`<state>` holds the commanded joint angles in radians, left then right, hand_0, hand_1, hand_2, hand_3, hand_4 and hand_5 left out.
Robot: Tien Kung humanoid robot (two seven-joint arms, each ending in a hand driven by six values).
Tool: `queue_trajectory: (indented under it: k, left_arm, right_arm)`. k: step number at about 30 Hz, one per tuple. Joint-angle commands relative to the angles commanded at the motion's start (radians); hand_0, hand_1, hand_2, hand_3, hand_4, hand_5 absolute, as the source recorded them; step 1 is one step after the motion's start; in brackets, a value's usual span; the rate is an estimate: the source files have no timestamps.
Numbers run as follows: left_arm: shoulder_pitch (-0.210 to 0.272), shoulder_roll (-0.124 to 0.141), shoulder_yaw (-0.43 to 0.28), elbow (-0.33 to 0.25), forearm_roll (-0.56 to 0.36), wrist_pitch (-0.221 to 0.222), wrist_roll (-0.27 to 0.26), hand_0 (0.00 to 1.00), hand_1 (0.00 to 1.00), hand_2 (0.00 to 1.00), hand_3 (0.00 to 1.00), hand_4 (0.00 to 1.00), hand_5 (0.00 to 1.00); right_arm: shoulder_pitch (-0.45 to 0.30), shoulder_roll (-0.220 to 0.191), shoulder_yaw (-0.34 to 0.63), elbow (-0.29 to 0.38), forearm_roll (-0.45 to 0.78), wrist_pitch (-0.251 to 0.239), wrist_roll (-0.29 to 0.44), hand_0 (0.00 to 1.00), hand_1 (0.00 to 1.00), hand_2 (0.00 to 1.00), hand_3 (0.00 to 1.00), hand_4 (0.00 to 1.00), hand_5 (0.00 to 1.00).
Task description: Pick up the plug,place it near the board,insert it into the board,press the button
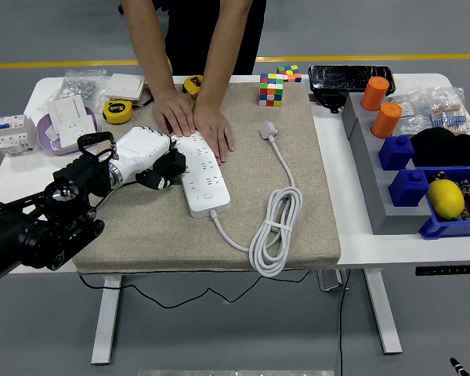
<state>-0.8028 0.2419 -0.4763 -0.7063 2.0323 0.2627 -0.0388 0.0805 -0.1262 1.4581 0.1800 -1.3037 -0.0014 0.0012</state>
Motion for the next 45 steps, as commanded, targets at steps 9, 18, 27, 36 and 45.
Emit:
queue_trajectory:
  k: [9,18,27,36,45]
  left_arm:
    - [-0.002,-0.001,0.008,0.001,-0.007,-0.008,0.003,0.743,0.744,0.72,0.649,0.863,0.118]
    - [-0.003,-0.006,0.01,0.001,-0.012,-0.012,0.005,0.744,0.746,0.721,0.651,0.871,0.124]
    - [0.002,-0.003,0.017,-0.008,-0.013,-0.021,0.01,0.743,0.747,0.727,0.663,0.877,0.122]
    - [0.002,-0.002,0.013,-0.007,-0.01,-0.028,0.013,0.744,0.75,0.734,0.674,0.877,0.126]
    - [0.001,-0.002,0.009,-0.008,-0.012,-0.034,0.013,0.751,0.77,0.778,0.791,0.893,0.126]
  right_arm:
    - [0.003,0.0,-0.001,0.0,0.001,-0.001,0.001,0.938,0.853,0.796,0.8,0.998,0.998]
    - [0.001,-0.001,0.001,0.0,-0.002,-0.002,0.001,0.939,0.854,0.796,0.801,0.998,0.998]
    - [-0.002,0.0,0.002,0.0,-0.007,-0.002,0.0,0.941,0.854,0.796,0.8,0.998,0.998]
    - [-0.002,0.001,0.001,0.0,-0.007,-0.003,0.0,0.944,0.854,0.796,0.8,0.998,0.998]
    - [-0.005,0.0,0.004,0.0,-0.012,-0.003,-0.002,0.953,0.856,0.796,0.8,0.998,0.998]
